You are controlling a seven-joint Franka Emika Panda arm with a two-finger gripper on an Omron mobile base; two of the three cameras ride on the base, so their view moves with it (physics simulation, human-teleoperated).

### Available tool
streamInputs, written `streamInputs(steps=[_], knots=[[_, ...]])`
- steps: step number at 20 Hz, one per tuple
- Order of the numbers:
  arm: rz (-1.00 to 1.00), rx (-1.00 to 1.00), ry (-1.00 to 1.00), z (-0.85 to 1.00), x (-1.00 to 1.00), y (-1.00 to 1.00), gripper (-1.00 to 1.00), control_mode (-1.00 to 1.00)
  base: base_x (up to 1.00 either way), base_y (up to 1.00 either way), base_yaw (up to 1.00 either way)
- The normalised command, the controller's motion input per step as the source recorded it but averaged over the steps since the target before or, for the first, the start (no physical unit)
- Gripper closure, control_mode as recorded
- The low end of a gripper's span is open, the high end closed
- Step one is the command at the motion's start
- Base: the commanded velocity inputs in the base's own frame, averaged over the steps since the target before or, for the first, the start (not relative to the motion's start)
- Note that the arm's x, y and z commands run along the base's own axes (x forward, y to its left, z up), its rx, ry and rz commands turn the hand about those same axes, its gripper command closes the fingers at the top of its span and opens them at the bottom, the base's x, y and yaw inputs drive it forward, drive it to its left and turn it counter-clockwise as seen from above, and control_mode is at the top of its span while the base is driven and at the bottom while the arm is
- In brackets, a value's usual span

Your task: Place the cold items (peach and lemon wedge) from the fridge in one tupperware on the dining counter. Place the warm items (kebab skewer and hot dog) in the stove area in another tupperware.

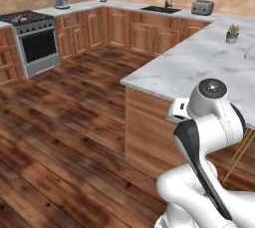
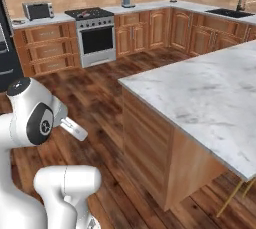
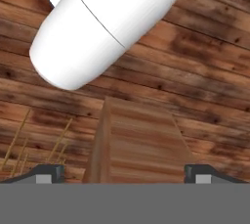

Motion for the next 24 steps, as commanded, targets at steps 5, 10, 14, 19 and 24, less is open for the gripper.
streamInputs(steps=[5, 10, 14, 19, 24], knots=[[0.00, 0.00, 0.00, 0.00, 0.00, 0.00, -1.00, 1.00, 0.75, 1.00, -0.17], [0.00, 0.00, 0.00, 0.00, 0.00, 0.00, -1.00, 1.00, 0.77, 1.00, -0.17], [0.00, 0.00, 0.00, 0.00, 0.00, 0.00, -1.00, 1.00, 0.79, 1.00, -0.14], [0.00, 0.00, 0.00, 0.00, 0.00, 0.00, -1.00, 1.00, 0.82, 1.00, -0.13], [0.00, 0.00, 0.00, 0.00, 0.00, 0.00, -1.00, 1.00, 0.94, 1.00, -0.09]])
